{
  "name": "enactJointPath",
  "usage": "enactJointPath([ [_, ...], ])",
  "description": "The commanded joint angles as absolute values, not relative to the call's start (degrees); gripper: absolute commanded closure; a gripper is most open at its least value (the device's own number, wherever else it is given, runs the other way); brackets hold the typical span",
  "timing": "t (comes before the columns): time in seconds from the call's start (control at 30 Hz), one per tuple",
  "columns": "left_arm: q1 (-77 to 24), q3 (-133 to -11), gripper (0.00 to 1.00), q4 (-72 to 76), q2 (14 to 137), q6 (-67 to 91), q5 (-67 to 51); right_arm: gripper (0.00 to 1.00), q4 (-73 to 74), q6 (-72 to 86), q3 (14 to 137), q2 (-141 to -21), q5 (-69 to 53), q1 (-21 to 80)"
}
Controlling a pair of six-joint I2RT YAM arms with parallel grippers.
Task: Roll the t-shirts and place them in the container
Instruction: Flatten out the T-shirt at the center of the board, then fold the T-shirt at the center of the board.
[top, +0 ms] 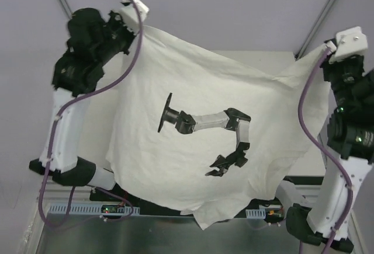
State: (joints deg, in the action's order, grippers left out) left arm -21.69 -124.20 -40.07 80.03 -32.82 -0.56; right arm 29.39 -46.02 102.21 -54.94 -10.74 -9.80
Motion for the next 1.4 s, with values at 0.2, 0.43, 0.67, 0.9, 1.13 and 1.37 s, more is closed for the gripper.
enactJointPath([
  [0.2,-21.5,-118.2,1.00,-35.3,109.5,-34.7,-10.1,0.99,15.7,-51.7,76.7,-74.1,-13.2,-10.4],
  [0.43,-21.5,-132.4,1.00,-35.3,133.0,-39.0,-8.0,0.99,13.2,-52.8,87.0,-104.4,-12.1,-10.1],
  [0.67,-20.3,-141.2,1.00,-31.7,140.4,-41.9,-2.4,0.99,17.4,-55.3,111.4,-126.3,-4.5,-7.9],
  [0.9,-18.5,-141.9,1.00,-23.7,142.9,-43.2,-1.3,0.99,16.4,-55.5,129.4,-136.9,-0.4,-5.9],
  [1.13,-18.2,-141.9,1.00,-22.1,143.4,-44.7,-3.3,0.99,16.3,-58.0,127.6,-135.4,3.3,-3.3],
  [1.37,-18.0,-131.2,1.00,-22.2,135.1,-48.9,-9.5,0.99,25.0,-55.5,121.7,-127.8,2.0,-3.3],
])
